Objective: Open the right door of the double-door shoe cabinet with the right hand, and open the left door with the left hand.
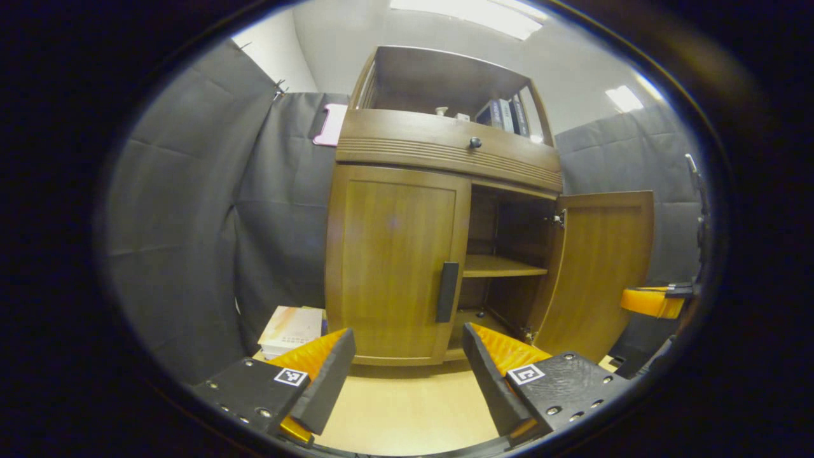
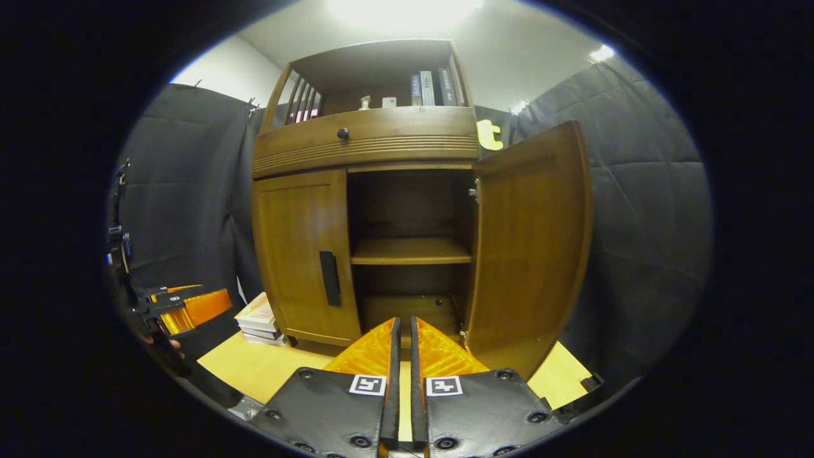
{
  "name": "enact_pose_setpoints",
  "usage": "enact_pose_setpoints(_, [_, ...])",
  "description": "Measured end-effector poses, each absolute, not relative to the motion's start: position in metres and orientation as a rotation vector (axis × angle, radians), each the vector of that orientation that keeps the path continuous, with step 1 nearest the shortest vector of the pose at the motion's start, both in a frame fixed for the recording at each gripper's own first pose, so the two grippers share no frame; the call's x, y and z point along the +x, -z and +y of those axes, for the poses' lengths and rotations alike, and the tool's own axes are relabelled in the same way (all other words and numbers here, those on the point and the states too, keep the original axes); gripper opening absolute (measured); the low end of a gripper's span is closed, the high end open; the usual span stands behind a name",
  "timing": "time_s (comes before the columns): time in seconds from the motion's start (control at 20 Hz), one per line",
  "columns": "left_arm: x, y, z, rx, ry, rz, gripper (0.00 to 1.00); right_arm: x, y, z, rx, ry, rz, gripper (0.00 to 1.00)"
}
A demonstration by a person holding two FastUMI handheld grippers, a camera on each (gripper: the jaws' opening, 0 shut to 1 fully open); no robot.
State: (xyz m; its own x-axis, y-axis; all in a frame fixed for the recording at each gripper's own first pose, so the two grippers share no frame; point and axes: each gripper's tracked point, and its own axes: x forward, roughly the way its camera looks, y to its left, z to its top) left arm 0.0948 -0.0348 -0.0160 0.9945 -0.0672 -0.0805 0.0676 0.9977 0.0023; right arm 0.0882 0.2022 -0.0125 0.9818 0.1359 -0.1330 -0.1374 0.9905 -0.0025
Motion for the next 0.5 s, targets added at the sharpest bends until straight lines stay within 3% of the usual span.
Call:
enact_pose_setpoints(0.35, [0.135,0.005,-0.043,0.018,0.110,0.059,0.98,0.122,-0.016,0.216,0.034,-0.141,0.064,1.00])
enact_pose_setpoints(0.5, [0.164,0.003,-0.057,0.016,0.117,0.060,0.99,0.134,-0.012,0.207,0.019,-0.125,0.059,1.00])
